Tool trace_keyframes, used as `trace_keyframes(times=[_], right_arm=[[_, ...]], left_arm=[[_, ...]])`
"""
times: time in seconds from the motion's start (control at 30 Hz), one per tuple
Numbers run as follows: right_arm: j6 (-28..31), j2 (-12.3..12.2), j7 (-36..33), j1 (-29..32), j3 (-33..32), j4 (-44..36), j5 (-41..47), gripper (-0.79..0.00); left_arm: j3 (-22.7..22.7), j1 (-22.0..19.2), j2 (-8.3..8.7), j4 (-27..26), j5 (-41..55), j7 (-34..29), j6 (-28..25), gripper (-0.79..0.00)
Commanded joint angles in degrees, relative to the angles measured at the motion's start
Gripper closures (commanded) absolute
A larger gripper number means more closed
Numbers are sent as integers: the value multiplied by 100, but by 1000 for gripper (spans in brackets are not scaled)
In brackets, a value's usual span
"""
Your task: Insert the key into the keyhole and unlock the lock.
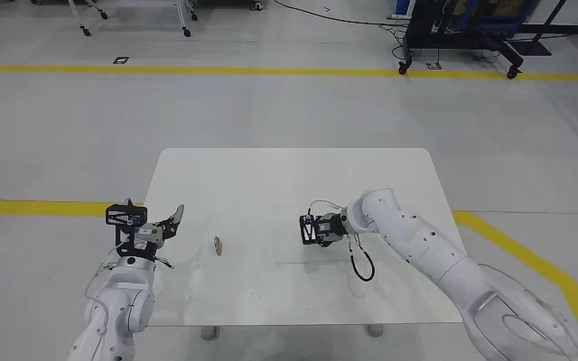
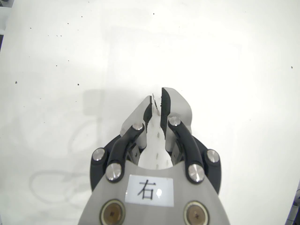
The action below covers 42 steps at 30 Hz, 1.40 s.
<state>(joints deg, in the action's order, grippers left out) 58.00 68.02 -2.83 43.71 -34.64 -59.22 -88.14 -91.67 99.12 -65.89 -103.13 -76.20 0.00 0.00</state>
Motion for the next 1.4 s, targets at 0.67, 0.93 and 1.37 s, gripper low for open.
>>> trace_keyframes(times=[0.67, 0.93, 1.37], right_arm=[[-200, -328, 1343, 200, -316, -536, -6, 0], [0, -763, 4389, 939, -1329, -156, 1095, 0], [0, -1129, 4911, 920, -909, -30, 2056, 0]], left_arm=[[0, 0, 0, 0, 0, 0, 0, -785], [0, 0, 0, 0, 0, 0, 0, -785], [0, 0, 0, 0, 0, 0, 0, -785]])
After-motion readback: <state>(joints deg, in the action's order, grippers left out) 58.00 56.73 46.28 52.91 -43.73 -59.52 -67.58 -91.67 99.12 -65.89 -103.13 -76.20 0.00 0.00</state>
